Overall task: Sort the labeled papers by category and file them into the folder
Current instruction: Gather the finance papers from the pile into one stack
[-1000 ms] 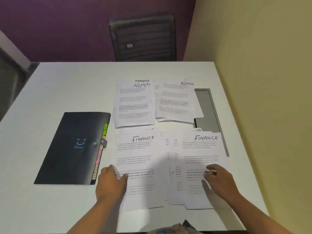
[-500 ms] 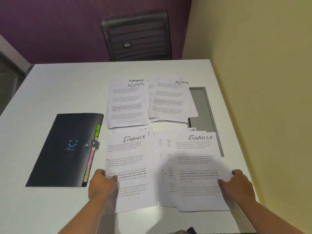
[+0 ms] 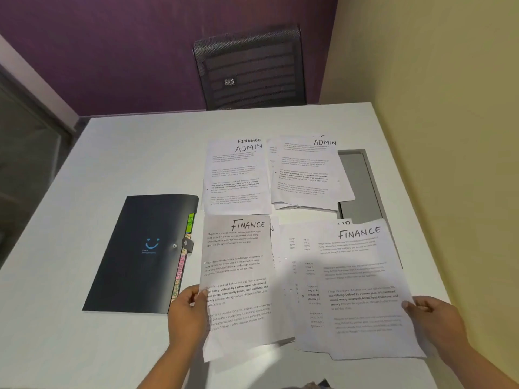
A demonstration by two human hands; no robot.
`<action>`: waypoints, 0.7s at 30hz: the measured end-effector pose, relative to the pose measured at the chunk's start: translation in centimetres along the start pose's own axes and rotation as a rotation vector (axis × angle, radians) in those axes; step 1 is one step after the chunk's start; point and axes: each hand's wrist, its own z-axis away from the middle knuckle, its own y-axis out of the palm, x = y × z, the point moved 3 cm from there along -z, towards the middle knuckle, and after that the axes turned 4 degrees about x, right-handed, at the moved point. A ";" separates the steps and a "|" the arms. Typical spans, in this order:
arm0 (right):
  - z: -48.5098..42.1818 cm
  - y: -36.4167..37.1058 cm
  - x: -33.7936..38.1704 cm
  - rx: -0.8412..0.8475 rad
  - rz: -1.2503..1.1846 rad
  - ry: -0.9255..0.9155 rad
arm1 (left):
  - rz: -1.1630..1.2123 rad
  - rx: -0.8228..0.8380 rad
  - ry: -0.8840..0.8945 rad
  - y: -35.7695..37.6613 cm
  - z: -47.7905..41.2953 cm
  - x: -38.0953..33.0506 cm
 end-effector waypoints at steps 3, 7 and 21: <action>1.6 -1.5 0.9 0.033 -0.164 -0.055 | 0.053 0.004 0.026 -0.5 0.4 -0.8; 3.4 -4.1 2.5 0.015 -0.405 -0.100 | 0.147 0.011 0.046 -0.5 0.9 -2.2; 8.2 3.5 12.0 0.369 -0.582 -0.225 | 0.406 0.256 -0.042 4.3 2.3 -6.6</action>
